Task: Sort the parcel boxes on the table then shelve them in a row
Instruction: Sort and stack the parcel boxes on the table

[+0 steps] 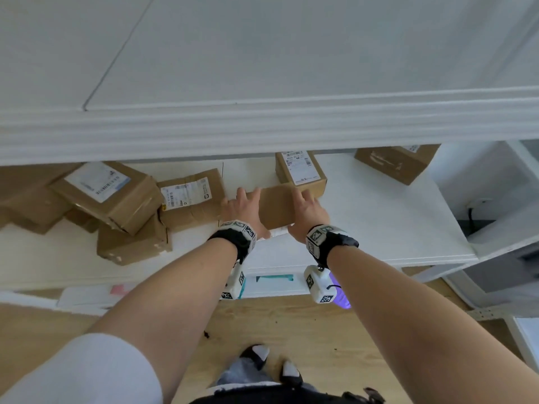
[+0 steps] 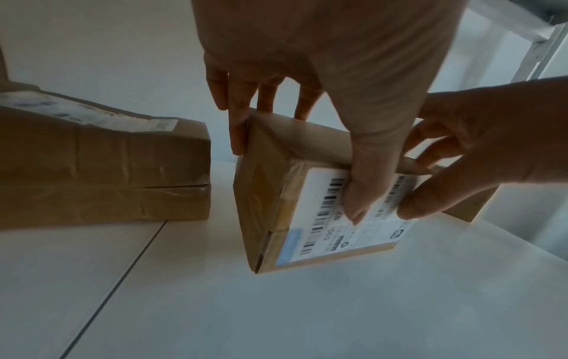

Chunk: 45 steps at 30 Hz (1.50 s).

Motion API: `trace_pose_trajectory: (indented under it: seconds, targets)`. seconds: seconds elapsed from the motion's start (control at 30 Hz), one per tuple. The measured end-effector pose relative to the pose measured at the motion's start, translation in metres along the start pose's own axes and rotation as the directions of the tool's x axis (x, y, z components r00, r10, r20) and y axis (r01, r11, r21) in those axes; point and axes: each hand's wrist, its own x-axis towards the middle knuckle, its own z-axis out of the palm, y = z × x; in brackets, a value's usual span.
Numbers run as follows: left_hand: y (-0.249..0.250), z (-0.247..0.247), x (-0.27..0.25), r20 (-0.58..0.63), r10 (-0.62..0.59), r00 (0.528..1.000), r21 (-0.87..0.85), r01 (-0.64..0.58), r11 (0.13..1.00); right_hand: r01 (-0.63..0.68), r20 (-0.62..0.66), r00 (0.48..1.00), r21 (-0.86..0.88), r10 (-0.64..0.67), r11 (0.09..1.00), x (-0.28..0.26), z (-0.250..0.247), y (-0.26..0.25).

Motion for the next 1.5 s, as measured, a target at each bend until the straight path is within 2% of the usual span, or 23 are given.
trace_pose_trajectory:
  seconds: [0.17, 0.33, 0.47, 0.53, 0.6, 0.7, 0.8, 0.9, 0.93, 1.0, 1.1, 1.2, 1.37, 1.5]
  targets:
    - [-0.012, 0.006, -0.039, -0.014, -0.019, 1.000, 0.000, 0.019, 1.000, 0.162, 0.090, 0.985, -0.193, -0.147, 0.968, -0.014, 0.007, -0.011]
    - [-0.049, 0.030, -0.075, -0.039, 0.012, 0.999, -0.029, -0.014, 0.999, 0.361, 0.207, 0.926, -0.248, -0.315, 0.899, -0.036, 0.030, -0.041]
    - [-0.093, 0.044, -0.100, -0.084, -0.012, 0.996, -0.130, 0.001, 0.991, 0.356, 0.208, 0.926, -0.191, -0.316, 0.915, -0.053, 0.044, -0.078]
    - [-0.118, 0.049, -0.111, -0.085, -0.100, 0.991, -0.296, 0.071, 0.953, 0.312, 0.203, 0.938, -0.140, -0.281, 0.940, -0.057, 0.046, -0.101]
    - [-0.145, 0.049, -0.123, -0.013, -0.236, 0.972, -0.548, 0.190, 0.815, 0.246, 0.190, 0.954, -0.064, -0.230, 0.967, -0.059, 0.050, -0.126]
    - [-0.188, 0.049, -0.138, 0.112, -0.364, 0.925, -0.801, 0.301, 0.517, 0.181, 0.198, 0.964, -0.001, -0.177, 0.984, -0.067, 0.062, -0.165]
    - [-0.235, 0.054, -0.150, 0.187, -0.427, 0.885, -0.891, 0.335, 0.306, 0.134, 0.237, 0.962, 0.026, -0.136, 0.991, -0.083, 0.082, -0.204]
    - [-0.276, 0.059, -0.163, 0.313, -0.408, 0.858, -0.900, 0.404, 0.160, 0.110, 0.263, 0.957, 0.064, -0.123, 0.992, -0.099, 0.102, -0.243]
    - [-0.288, 0.061, -0.168, 0.322, -0.400, 0.858, -0.905, 0.403, 0.138, 0.101, 0.270, 0.956, 0.069, -0.116, 0.993, -0.103, 0.107, -0.256]
    - [-0.312, 0.066, -0.178, 0.290, -0.398, 0.870, -0.904, 0.386, 0.185, 0.082, 0.309, 0.946, 0.079, -0.102, 0.994, -0.114, 0.119, -0.280]
    - [-0.347, 0.069, -0.194, 0.202, -0.419, 0.885, -0.854, 0.369, 0.368, 0.069, 0.362, 0.928, 0.073, -0.091, 0.995, -0.129, 0.135, -0.316]
    - [-0.385, 0.072, -0.213, 0.178, -0.449, 0.876, -0.811, 0.389, 0.437, 0.092, 0.362, 0.926, 0.059, -0.107, 0.994, -0.142, 0.150, -0.353]
    - [-0.447, 0.079, -0.238, 0.185, -0.553, 0.813, -0.812, 0.443, 0.380, 0.156, 0.397, 0.903, 0.056, -0.166, 0.986, -0.151, 0.175, -0.422]
    - [-0.505, 0.084, -0.251, 0.189, -0.638, 0.747, -0.827, 0.471, 0.306, 0.247, 0.449, 0.860, 0.051, -0.243, 0.968, -0.147, 0.200, -0.490]
